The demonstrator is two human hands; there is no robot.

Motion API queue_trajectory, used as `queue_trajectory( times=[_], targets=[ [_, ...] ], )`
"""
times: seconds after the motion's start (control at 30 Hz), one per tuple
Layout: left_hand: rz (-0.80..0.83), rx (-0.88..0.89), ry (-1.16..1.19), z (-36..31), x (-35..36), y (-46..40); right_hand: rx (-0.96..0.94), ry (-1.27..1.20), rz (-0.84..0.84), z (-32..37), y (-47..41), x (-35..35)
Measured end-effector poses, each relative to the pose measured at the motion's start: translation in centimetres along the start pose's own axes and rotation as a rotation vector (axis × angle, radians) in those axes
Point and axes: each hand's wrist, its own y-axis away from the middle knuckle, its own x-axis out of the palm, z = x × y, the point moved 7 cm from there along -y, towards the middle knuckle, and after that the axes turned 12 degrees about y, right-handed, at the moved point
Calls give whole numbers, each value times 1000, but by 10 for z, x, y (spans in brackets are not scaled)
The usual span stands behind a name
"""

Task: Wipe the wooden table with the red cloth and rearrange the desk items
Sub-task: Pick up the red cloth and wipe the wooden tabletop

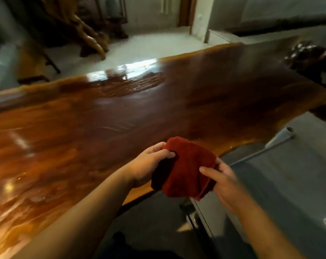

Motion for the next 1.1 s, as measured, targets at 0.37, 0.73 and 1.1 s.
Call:
queue_trajectory(
  times=[0.37, 0.73, 1.1],
  targets=[
    [-464, -3, 194, 14, -221, 79, 115, 273, 172, -36, -110, 196],
    [-569, -108, 101, 12, -351, 55, 226, 589, 141, -65, -202, 293],
    [-889, -44, -578, 12, -443, 56, -39, 1258, 29, -46, -300, 311]
  ],
)
